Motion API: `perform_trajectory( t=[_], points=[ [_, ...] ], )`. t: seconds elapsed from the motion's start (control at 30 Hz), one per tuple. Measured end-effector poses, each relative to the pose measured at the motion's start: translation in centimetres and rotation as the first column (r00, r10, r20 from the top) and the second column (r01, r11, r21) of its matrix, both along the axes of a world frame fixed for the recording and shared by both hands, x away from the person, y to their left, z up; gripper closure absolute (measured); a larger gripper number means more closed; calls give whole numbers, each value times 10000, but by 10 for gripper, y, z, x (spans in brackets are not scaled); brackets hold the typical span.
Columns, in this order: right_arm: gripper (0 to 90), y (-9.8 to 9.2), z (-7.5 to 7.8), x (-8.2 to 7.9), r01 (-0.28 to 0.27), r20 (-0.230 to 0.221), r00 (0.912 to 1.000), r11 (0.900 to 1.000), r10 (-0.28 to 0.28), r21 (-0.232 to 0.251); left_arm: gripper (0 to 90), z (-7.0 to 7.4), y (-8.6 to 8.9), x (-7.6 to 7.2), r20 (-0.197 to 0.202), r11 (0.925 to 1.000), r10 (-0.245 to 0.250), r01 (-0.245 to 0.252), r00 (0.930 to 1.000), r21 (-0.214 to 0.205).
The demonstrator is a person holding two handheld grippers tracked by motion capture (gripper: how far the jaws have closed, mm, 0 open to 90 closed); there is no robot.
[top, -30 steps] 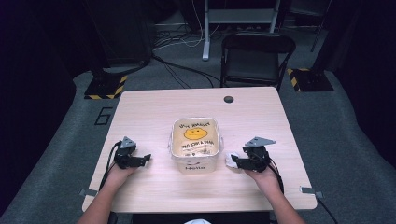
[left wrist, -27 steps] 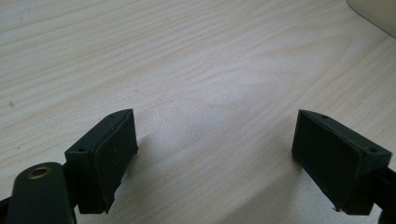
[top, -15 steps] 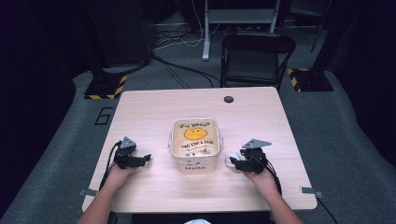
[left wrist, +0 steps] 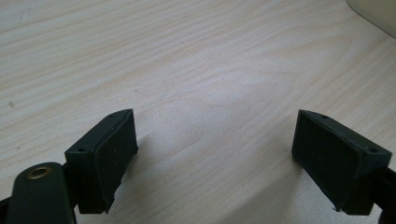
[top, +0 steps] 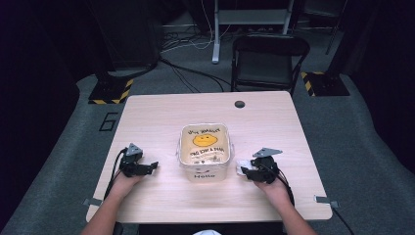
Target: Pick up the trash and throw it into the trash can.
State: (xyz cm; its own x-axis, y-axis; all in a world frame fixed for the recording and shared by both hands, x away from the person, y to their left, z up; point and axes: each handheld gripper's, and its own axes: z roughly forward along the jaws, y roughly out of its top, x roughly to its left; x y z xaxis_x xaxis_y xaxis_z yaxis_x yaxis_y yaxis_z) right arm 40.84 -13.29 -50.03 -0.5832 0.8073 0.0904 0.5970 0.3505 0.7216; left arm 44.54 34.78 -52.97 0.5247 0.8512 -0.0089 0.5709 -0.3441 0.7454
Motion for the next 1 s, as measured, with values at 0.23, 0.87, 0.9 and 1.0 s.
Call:
perform_trajectory(
  t=[0.23, 0.87, 0.9, 1.0],
  points=[
    [531, 4, -5, -1, -222, -215, 9995, 9996, 218, -192, 141, 0, 0, 0, 7, 10000, 0, 0, 10000, -13],
    [569, 0, 15, -3, -156, 68, 9999, 9998, 156, 86, 141, 0, 0, 0, 8, 10000, -5, 5, 10000, 6],
    [569, 0, 17, -3, -166, 70, 9998, 9998, 165, 90, 141, 0, 0, 0, 12, 10000, -9, 9, 10000, 8],
    [569, -1, 21, -2, -161, 50, 9999, 9999, 161, 51, 141, 0, 0, 0, 10, 10000, -7, 7, 10000, 6]
  ],
)
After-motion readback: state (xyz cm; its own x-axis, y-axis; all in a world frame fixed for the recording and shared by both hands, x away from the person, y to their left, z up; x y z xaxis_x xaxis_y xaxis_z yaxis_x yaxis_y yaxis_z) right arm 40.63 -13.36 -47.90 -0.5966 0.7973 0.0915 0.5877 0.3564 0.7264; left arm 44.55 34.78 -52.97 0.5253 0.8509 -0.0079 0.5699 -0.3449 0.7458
